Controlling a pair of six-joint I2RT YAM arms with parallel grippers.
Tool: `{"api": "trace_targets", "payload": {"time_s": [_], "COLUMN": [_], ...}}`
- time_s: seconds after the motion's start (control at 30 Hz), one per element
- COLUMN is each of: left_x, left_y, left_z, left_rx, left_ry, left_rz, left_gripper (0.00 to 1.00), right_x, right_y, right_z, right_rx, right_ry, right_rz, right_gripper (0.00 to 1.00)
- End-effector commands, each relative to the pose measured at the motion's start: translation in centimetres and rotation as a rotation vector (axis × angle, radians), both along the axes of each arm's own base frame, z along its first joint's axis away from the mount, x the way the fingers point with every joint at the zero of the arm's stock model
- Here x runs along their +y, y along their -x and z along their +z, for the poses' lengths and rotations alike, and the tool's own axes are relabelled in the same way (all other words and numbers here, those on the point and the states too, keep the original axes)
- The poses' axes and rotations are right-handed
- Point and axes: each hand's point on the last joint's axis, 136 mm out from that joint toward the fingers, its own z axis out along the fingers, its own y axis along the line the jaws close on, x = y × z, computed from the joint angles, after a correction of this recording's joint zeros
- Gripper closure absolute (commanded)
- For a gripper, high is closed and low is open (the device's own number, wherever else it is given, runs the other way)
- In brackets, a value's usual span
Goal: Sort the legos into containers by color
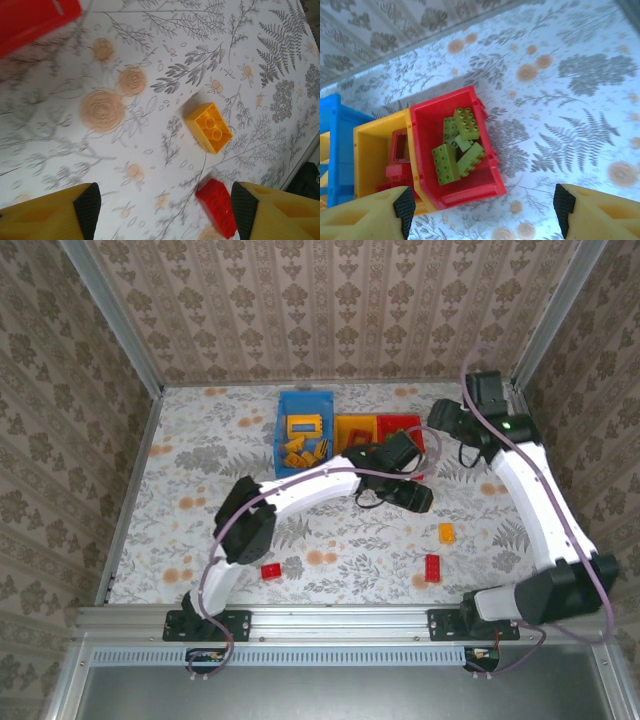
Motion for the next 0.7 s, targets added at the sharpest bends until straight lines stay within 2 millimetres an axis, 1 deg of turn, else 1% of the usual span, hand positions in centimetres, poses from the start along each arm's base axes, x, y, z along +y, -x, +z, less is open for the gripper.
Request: {"api": "trace_targets", "payload": {"time_s": [0.0,0.07,0.13,0.23,0.33,0.53,0.67], "left_x": [-1.5,-2.7,-3.5,-4.4,-4.9,-5.9,-6.9], "left_y": [3.0,3.7,4.1,4.7,5.0,4.5,4.6], "left_z": [-1.2,-1.7,-2.3,-3.7,-5.0,-6.8,-7.2], "left_rx": [0.118,0.126,0.123,0.15,0.182,0.206,0.18], "left_ry": [-0.047,-0.056,-0.082,-0.129,-0.154,-0.151,-0.138], "left_rz": [-0.002,-0.013,-0.015,-0.002,0.023,0.096,0.105], "left_gripper": [0.26,0.25,0.23,0.22,0.21,0.2,0.21], "right_x": [-2.0,-2.3,-2.4,-2.3,-2.3,-2.0,-2.1], "right_y": [3.3,4.8,6.1,7.8,9.1,10.5,11.0], "right_z": [1.0,1.8,2.0,2.3,2.4,2.4,2.4], "right_rx": [-0.014,-0.033,-0.033,-0.043,-0.049,-0.051,-0.051], "right_ry": [0.014,0.009,0.002,-0.01,-0.022,-0.029,-0.021], "right_rz": [-0.104,-0.106,-0.104,-0.095,-0.086,-0.061,-0.05], "right_gripper": [0.21,0.19,0.19,0.18,0.18,0.18,0.18]}}
